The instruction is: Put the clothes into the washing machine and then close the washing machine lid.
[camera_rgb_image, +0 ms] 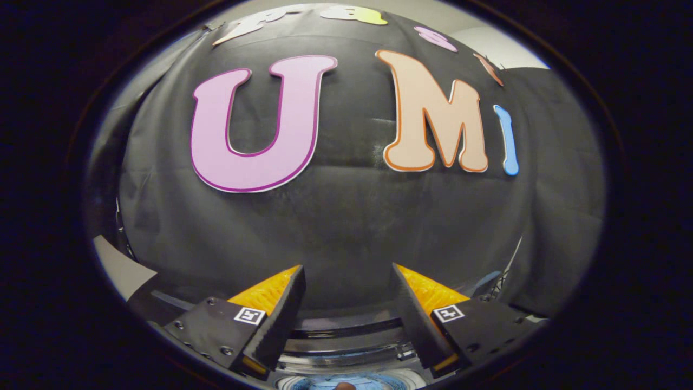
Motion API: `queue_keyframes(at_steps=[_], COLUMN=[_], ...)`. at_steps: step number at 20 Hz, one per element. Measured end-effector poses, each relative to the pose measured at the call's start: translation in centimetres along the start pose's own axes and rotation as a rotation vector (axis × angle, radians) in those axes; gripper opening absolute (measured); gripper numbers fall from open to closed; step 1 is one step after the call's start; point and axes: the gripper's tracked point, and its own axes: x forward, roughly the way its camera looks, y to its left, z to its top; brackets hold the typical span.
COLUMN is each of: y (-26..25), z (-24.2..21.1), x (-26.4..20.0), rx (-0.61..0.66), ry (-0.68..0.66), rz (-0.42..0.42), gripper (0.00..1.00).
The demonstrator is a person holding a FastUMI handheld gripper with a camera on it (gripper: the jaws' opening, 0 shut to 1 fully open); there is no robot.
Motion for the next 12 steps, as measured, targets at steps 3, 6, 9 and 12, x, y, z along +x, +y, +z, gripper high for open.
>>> queue_keyframes(at_steps=[3,6,9,12], y=[-0.04,-0.06,-0.17,-0.28], z=[0.27,0.56,0.69,0.86], x=[-0.22,-0.38,-0.53,-0.48], rx=[0.004,0.006,0.011,0.008], ry=[-0.018,-0.036,-0.052,-0.050], rz=[-0.003,-0.004,-0.009,-0.006], gripper=[0.97,0.97,0.97,0.96])
